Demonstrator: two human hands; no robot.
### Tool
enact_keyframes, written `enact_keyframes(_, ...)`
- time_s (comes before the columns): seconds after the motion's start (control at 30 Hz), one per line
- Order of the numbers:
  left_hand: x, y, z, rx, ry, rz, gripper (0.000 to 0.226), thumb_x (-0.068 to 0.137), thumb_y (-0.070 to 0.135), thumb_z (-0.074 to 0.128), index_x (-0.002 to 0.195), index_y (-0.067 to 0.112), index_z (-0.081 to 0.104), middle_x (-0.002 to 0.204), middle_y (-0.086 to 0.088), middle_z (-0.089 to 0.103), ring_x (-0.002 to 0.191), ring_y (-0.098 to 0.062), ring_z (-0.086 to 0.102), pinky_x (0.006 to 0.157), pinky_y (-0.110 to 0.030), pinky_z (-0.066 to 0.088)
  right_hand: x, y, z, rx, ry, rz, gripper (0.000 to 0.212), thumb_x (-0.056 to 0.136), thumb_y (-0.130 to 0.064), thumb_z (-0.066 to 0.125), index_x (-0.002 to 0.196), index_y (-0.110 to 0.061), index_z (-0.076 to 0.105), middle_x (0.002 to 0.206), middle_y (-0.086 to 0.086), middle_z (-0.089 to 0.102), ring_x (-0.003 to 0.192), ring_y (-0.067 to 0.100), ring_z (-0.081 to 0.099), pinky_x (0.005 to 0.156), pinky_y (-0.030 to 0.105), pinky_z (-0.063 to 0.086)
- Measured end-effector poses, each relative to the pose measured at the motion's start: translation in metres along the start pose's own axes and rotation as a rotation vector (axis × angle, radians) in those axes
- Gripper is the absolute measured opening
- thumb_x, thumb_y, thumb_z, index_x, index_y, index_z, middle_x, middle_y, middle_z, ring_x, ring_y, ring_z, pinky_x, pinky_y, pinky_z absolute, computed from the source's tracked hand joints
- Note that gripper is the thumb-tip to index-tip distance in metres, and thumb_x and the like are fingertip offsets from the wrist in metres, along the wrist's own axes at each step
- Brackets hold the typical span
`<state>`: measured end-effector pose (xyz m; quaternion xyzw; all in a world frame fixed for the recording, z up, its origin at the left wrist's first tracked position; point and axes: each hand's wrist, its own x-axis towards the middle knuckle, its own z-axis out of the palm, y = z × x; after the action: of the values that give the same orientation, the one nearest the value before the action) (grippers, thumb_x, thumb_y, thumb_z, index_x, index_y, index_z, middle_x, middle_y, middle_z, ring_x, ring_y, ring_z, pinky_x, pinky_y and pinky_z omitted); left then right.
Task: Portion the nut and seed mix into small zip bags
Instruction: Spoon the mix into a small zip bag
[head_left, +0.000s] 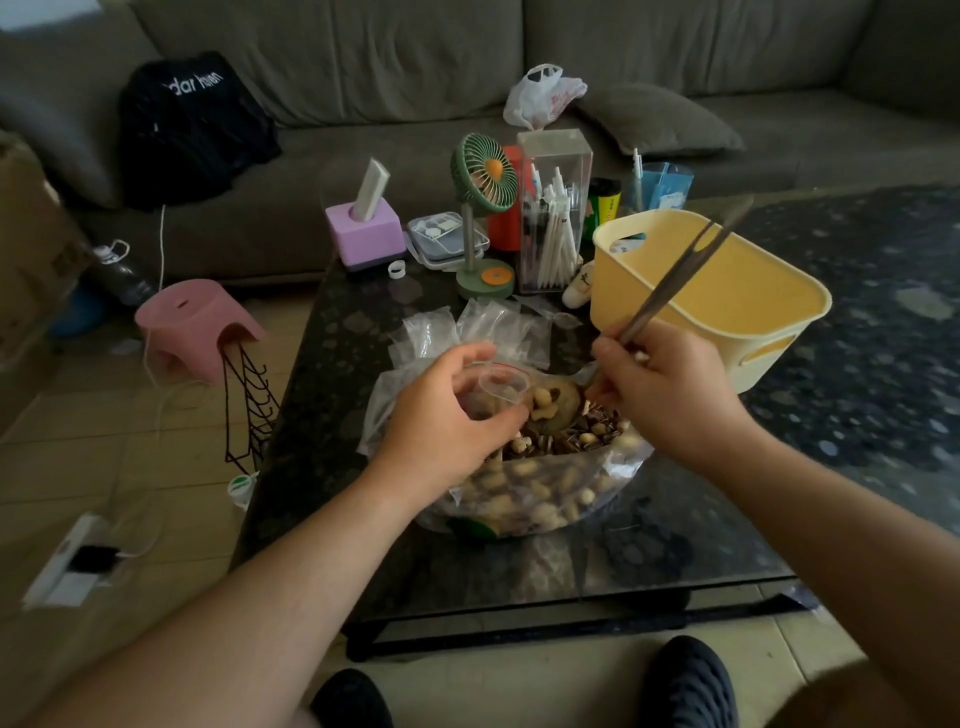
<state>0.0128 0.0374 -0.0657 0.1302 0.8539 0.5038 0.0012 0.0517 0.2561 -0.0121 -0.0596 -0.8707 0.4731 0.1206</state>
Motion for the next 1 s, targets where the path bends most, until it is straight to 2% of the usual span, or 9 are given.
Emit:
enact_keyframes(0.07, -0.003, 0.001, 0.003, -0.052, 0.033, 0.002, 0.058, 0.082, 0.029, 0.09, 0.132, 0.037, 0.061, 0.117, 0.026, 0.074, 0.114, 0.008, 0.066, 0.103, -0.028, 0.054, 0.001, -0.005, -0.009, 0.007, 0.036, 0.001, 0.015, 0.105, -0.026, 0.06, 0.091, -0.032, 0.065, 0.08, -0.003, 0.075, 0.067, 0.002, 0.073, 0.065, 0.021, 0.06)
enact_keyframes(0.2, -0.006, -0.001, 0.009, -0.052, 0.05, 0.026, 0.058, 0.082, 0.028, 0.09, 0.132, 0.037, 0.062, 0.117, 0.026, 0.074, 0.118, 0.01, 0.063, 0.106, -0.025, 0.051, 0.002, -0.014, -0.026, 0.002, 0.083, -0.023, 0.015, 0.105, -0.028, 0.06, 0.091, -0.033, 0.065, 0.079, -0.002, 0.075, 0.069, 0.006, 0.074, 0.071, 0.033, 0.064)
enact_keyframes(0.27, -0.006, -0.002, 0.014, -0.04, 0.037, 0.029, 0.059, 0.081, 0.03, 0.091, 0.131, 0.041, 0.061, 0.117, 0.026, 0.074, 0.116, 0.011, 0.063, 0.105, -0.023, 0.051, 0.001, -0.019, -0.032, -0.015, 0.109, -0.067, 0.016, 0.105, -0.029, 0.06, 0.09, -0.035, 0.064, 0.078, -0.004, 0.074, 0.071, 0.004, 0.074, 0.071, 0.033, 0.063)
enact_keyframes(0.43, -0.005, -0.002, 0.023, 0.007, 0.039, 0.033, 0.065, 0.081, 0.04, 0.088, 0.139, 0.04, 0.059, 0.123, 0.026, 0.07, 0.112, 0.02, 0.058, 0.088, 0.001, 0.042, -0.006, -0.031, -0.029, -0.067, 0.131, -0.278, 0.019, 0.104, -0.028, 0.059, 0.088, -0.038, 0.061, 0.082, -0.007, 0.073, 0.075, 0.004, 0.073, 0.071, 0.03, 0.062)
enact_keyframes(0.5, -0.006, 0.0, 0.026, 0.021, 0.05, 0.041, 0.075, 0.081, 0.042, 0.087, 0.148, 0.04, 0.052, 0.117, 0.035, 0.066, 0.111, 0.025, 0.053, 0.089, 0.004, 0.036, -0.006, -0.03, -0.024, -0.137, 0.142, -0.403, 0.014, 0.104, -0.027, 0.057, 0.093, -0.029, 0.065, 0.085, -0.006, 0.071, 0.077, 0.011, 0.072, 0.072, 0.039, 0.061)
enact_keyframes(0.57, -0.006, 0.001, 0.028, 0.018, 0.065, 0.036, 0.082, 0.081, 0.043, 0.088, 0.152, 0.041, 0.046, 0.117, 0.034, 0.065, 0.108, 0.028, 0.051, 0.086, 0.007, 0.034, -0.006, -0.027, -0.019, -0.238, 0.146, -0.556, 0.017, 0.103, -0.026, 0.055, 0.098, -0.017, 0.069, 0.088, -0.005, 0.067, 0.076, 0.012, 0.065, 0.07, 0.037, 0.057)
enact_keyframes(0.7, -0.004, 0.001, 0.031, 0.0, 0.08, 0.024, 0.087, 0.082, 0.043, 0.087, 0.155, 0.044, 0.04, 0.128, 0.025, 0.069, 0.114, 0.015, 0.06, 0.092, -0.001, 0.043, -0.004, -0.018, -0.011, -0.349, 0.126, -0.702, 0.028, 0.104, -0.028, 0.051, 0.104, -0.008, 0.071, 0.098, 0.004, 0.069, 0.083, 0.019, 0.062, 0.071, 0.036, 0.053)
enact_keyframes(0.87, -0.007, 0.005, 0.033, -0.005, 0.075, 0.011, 0.09, 0.082, 0.04, 0.088, 0.154, 0.049, 0.034, 0.112, 0.033, 0.056, 0.106, 0.024, 0.052, 0.085, 0.005, 0.039, -0.002, -0.017, -0.008, -0.407, 0.04, -0.743, 0.033, 0.108, -0.032, 0.047, 0.108, -0.01, 0.071, 0.099, 0.004, 0.065, 0.085, 0.024, 0.063, 0.072, 0.043, 0.052)
enact_keyframes(1.0, -0.007, 0.004, 0.037, 0.008, 0.101, 0.033, 0.092, 0.081, 0.041, 0.088, 0.154, 0.047, 0.033, 0.11, 0.017, 0.068, 0.109, 0.004, 0.064, 0.097, -0.018, 0.052, -0.005, -0.018, -0.004, -0.418, 0.037, -0.803, 0.024, 0.107, -0.027, 0.053, 0.108, -0.011, 0.071, 0.096, 0.005, 0.062, 0.08, 0.022, 0.06, 0.068, 0.041, 0.051)
